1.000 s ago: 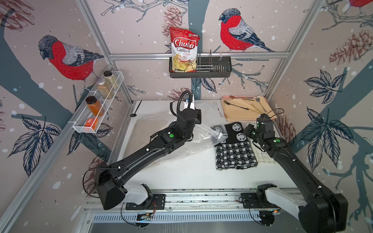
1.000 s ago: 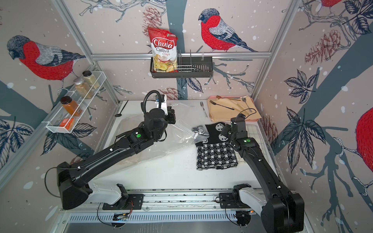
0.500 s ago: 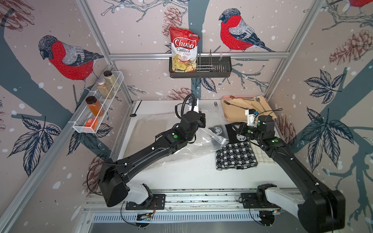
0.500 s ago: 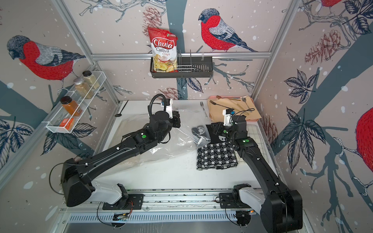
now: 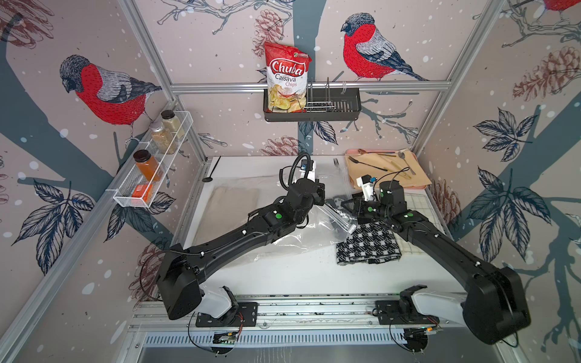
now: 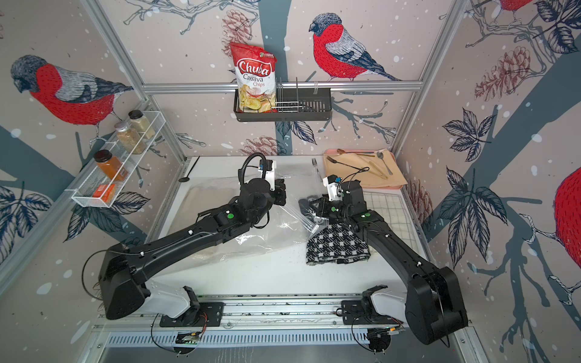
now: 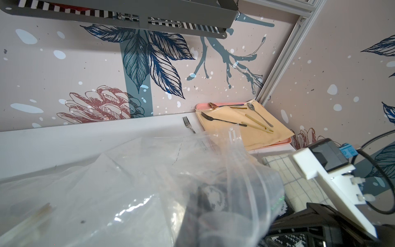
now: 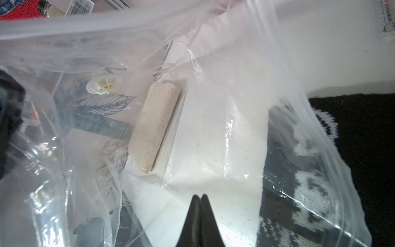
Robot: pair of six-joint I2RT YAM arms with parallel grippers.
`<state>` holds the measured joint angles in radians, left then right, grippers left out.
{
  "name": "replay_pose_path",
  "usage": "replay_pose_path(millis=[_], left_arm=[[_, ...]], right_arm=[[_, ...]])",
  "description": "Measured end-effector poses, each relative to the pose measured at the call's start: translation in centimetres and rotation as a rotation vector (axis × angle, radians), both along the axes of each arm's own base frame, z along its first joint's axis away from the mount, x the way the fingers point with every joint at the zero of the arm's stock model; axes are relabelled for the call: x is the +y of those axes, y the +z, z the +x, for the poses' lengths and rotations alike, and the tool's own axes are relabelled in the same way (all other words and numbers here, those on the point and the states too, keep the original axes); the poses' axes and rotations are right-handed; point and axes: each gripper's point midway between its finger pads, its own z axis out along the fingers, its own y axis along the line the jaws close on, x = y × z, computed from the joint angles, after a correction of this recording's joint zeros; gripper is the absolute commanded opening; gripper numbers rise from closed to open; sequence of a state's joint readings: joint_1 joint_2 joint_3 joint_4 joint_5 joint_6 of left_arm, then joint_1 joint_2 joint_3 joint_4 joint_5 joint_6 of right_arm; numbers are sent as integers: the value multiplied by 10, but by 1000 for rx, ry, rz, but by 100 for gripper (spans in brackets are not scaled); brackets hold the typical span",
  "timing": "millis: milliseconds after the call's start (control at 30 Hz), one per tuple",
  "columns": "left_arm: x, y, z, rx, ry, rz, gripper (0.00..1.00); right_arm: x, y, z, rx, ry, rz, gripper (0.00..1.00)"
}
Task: Take the scarf out of the vacuum bag
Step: Take out the scarf from the vacuum bag.
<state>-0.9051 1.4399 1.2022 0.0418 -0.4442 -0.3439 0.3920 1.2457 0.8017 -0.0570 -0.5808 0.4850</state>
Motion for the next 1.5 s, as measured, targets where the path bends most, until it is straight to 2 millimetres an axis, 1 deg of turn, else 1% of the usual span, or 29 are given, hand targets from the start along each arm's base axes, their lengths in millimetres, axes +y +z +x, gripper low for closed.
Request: replay_pose_path(millis=[200, 300, 500, 733, 867, 1033, 1133, 1333, 1500], left_arm=[[-3, 0, -1, -5, -14, -13, 0], [-5, -2, -2, -2, -24, -12, 0], [-9, -10, -6, 5, -37, -4, 0], [-17, -14, -15, 3, -78, -12, 0], [-18, -14, -19, -3, -90, -21, 0], [-18, -11, -22, -13, -99, -33, 0], [-18, -9, -23, -19, -101, -37, 0], [-18, -10, -25, -18, -107, -33, 0], [-18, -11, -27, -18, -110, -33, 0]], right_arm=[[18, -27, -6, 58, 66, -40, 0], [29, -34, -9, 66, 105, -57, 0], [39, -52, -13, 99, 148, -81, 0], [49, -70, -12, 150, 178, -95, 0], [56, -77, -15, 164, 200, -102, 0], [63, -96, -16, 207, 220, -119, 0], [71, -105, -18, 227, 238, -131, 0], [89, -115, -21, 241, 282, -147, 0], [101, -132, -27, 273, 316, -175, 0]])
